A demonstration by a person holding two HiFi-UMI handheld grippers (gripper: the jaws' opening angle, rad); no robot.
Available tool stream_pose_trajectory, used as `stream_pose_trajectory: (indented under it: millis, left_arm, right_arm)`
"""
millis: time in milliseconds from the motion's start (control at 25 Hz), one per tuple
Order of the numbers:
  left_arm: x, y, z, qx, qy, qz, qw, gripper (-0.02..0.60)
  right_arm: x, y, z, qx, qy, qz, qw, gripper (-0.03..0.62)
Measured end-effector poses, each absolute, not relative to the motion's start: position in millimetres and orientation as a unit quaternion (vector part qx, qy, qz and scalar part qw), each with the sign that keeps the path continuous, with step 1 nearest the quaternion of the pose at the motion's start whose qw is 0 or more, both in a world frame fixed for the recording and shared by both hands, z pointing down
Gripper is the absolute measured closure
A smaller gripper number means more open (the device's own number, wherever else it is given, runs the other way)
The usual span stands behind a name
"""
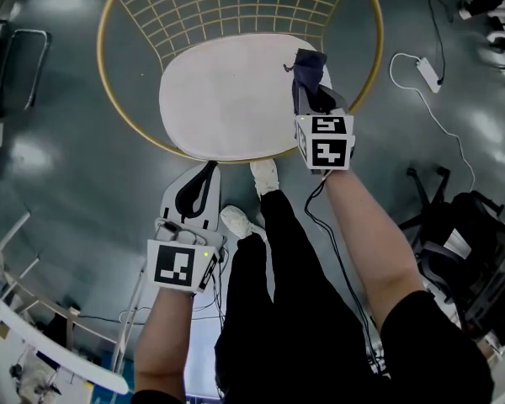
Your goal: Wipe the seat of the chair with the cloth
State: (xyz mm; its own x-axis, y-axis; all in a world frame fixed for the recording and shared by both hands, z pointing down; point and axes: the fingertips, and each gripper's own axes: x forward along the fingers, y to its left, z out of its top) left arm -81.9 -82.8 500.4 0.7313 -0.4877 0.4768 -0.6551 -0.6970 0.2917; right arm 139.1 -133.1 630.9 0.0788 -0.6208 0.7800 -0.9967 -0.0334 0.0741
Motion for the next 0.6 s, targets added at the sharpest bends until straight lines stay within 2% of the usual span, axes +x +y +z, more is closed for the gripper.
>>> stream_pose_trajectory:
  millis: [600]
  left_arm:
    - [-159.0, -83.2, 508.3, 0.861, -0.409, 0.178, 0.245, 0.569]
  right_arm:
    - [-52.0, -211.6, 624.3, 0.496, -0.783, 0.278, 0.252, 0.532]
